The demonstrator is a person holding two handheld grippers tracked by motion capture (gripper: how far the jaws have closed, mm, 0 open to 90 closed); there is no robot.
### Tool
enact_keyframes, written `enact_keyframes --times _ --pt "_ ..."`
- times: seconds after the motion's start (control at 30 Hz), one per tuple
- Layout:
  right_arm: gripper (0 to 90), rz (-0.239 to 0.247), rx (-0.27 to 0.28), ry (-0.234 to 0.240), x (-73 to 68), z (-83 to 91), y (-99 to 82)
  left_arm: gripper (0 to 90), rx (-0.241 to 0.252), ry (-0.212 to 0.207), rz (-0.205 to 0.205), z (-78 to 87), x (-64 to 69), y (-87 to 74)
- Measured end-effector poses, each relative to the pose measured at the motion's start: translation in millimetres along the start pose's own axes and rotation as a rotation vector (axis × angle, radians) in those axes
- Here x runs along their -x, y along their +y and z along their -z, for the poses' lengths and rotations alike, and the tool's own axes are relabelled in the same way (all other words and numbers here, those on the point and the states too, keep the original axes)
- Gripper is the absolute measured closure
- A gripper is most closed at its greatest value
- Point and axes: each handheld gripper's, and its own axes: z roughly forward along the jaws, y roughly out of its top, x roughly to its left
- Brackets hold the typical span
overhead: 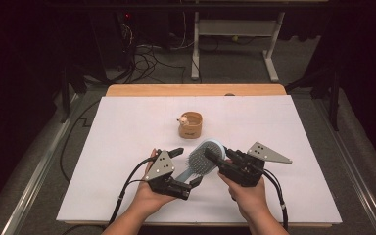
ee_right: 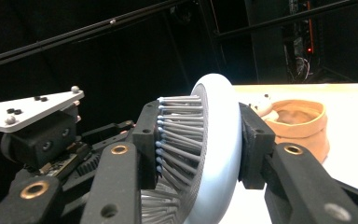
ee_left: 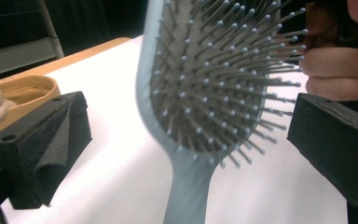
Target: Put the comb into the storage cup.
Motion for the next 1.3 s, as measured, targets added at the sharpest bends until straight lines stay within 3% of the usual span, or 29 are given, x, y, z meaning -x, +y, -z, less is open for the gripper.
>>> enact_keyframes --times 0.27,0.33,0.47,0.7,0.83,1.0,1.3 --pt "60.5 0.009 0.020 -0.026 4.9 4.3 3.5 0.5 -0.006 -0.022 0.000 10.5 -4.0 -7.8" --pt "60.5 0.014 0.027 -0.031 6.4 5.8 4.5 0.6 -0.003 -0.024 0.018 13.0 -6.4 -11.5" --pt "60.5 0.024 0.025 -0.039 8.1 8.1 5.6 0.6 -0.002 0.004 0.040 19.0 -14.5 -18.0" --pt "60.3 0.044 0.026 -0.051 8.8 9.7 5.9 0.7 0.007 0.057 0.042 26.9 -24.5 -25.9" --pt "60.3 0.051 0.025 -0.058 9.5 11.1 5.8 0.9 0.044 0.095 0.040 35.1 -30.2 -29.7" --pt "60.3 0.065 0.030 -0.062 8.4 13.2 6.4 1.6 0.063 0.123 0.070 43.1 -39.7 -33.8" --pt "59.9 0.100 0.047 -0.071 11.2 21.8 9.5 0.6 0.063 0.158 0.088 53.3 -54.3 -41.9"
